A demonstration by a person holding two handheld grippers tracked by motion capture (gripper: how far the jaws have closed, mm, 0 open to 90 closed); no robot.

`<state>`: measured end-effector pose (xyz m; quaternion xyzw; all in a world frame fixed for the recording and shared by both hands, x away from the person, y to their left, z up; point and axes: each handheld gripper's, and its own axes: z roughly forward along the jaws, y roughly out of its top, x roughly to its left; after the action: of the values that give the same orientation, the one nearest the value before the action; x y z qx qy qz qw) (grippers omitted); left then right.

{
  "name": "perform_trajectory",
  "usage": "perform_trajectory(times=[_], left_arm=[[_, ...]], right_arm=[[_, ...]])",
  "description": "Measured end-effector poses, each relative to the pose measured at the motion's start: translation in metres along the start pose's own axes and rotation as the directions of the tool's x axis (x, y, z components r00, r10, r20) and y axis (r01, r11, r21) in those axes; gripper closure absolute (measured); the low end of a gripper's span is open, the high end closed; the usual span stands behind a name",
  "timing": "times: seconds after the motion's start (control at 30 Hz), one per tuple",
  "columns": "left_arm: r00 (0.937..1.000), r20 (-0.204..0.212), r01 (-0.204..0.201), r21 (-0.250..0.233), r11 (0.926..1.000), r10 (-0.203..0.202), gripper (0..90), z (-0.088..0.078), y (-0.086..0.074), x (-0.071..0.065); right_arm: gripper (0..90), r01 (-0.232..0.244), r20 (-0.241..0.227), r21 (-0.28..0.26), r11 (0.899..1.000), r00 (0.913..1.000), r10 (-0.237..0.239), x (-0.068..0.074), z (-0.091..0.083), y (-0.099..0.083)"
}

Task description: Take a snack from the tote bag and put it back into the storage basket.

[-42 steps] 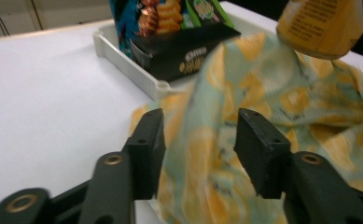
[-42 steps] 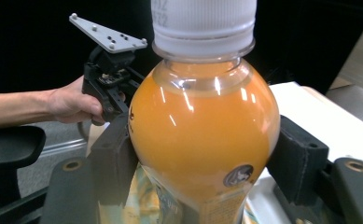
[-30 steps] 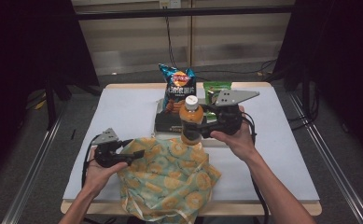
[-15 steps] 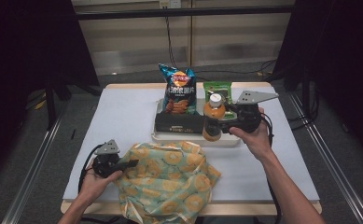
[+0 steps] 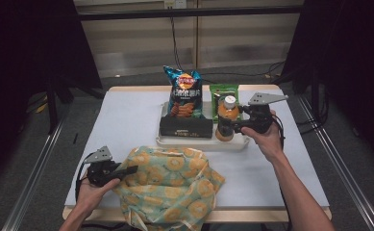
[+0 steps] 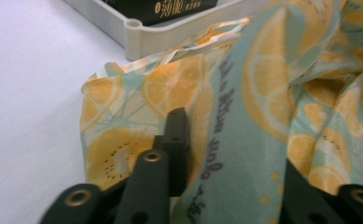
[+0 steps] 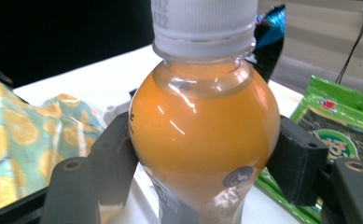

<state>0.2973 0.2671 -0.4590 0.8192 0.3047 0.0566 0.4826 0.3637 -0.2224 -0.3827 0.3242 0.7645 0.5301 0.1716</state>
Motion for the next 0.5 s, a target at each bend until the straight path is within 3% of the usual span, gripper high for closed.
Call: perform_trajectory(times=[0.17, 0.5], left_arm=[[0.9994, -0.032, 0.010, -0.028, 0.9996, -0.011, 53.3, -0.002, 0.001, -0.003], [0.9984, -0.053, 0.016, -0.059, 0.9981, -0.019, 36.9, -0.005, 0.002, -0.007]], right_arm=[[31.1, -0.015, 0.013, 0.010, 1.000, 0.9998, 0.015, -0.010, 0.004, -0.006], [31.1, -0.031, 0.033, 0.019, 0.999, 0.9990, 0.030, -0.025, 0.011, -0.015]])
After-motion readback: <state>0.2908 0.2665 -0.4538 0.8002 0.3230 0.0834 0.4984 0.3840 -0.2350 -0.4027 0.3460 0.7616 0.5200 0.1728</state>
